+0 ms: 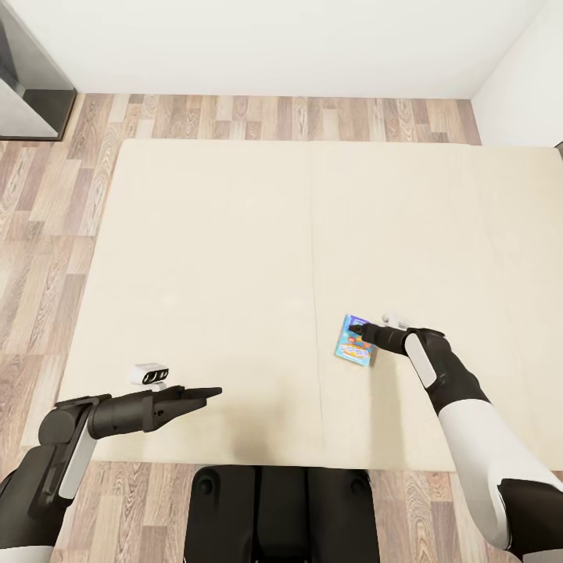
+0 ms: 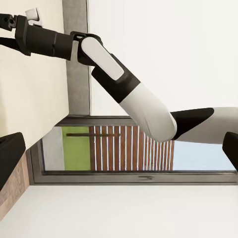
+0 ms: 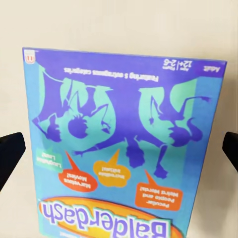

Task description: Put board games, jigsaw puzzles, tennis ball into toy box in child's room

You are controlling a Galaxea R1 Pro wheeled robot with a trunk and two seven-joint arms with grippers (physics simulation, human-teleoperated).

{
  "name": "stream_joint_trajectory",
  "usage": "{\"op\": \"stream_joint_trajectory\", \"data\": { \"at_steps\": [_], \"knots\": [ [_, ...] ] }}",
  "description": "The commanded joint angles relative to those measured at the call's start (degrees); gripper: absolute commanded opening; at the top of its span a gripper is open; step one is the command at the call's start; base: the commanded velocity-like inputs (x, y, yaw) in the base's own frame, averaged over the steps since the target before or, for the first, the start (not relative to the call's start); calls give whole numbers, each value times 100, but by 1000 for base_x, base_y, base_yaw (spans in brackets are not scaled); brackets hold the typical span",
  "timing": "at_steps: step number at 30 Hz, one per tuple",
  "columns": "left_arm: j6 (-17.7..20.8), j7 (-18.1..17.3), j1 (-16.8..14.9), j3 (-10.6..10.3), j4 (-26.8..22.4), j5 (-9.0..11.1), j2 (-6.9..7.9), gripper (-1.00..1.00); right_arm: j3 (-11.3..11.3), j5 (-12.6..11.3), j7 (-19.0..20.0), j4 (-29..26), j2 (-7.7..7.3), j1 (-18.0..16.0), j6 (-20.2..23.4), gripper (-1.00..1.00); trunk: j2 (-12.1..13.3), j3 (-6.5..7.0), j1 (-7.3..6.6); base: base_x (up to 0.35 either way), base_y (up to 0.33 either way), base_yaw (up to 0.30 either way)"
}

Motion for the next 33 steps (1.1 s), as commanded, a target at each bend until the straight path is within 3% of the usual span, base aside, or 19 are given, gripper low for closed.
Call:
{"op": "stream_joint_trajectory", "data": {
  "at_steps": [1, 33],
  "knots": [
    [61, -21, -1, 2, -2, -3, 2, 100, -14, 17, 30, -4, 2, -1, 30, 100, -9, -6, 3, 0, 0, 0],
    [61, -21, -1, 7, -2, -3, 9, 100, 9, 4, 23, -12, 28, 0, 81, 100, -9, -6, 3, 0, 0, 0]
  ]
}}
